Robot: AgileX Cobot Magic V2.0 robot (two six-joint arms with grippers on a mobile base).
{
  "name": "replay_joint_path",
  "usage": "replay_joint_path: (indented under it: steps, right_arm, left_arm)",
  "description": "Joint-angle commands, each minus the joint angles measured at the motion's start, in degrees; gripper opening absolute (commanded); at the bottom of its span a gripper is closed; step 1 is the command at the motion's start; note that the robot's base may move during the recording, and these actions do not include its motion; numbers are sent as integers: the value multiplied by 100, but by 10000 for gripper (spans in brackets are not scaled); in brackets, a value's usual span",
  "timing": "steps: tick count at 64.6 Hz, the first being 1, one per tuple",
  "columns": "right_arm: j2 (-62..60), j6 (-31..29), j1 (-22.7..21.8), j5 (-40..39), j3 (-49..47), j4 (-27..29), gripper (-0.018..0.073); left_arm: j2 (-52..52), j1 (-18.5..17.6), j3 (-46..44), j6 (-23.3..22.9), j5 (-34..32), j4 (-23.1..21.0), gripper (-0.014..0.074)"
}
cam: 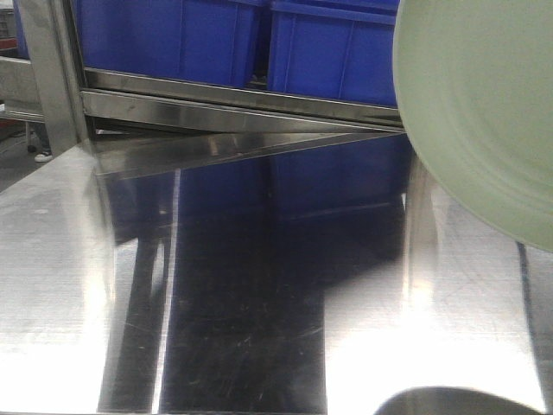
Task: Place green plate on second shelf with right arm
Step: 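Raise the held plate upright beside the right arm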
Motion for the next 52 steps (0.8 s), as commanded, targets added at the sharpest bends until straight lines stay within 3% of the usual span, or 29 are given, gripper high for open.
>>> replay_joint_path:
  steps: [1,52]
  right_arm:
    - [27,6,-14,-696,-140,64,57]
    - [27,6,-14,-597,-140,58,57]
  left_arm:
    - [-100,-15,227,-12,-511,-18,130]
    - [-100,-15,227,-12,-511,-18,130]
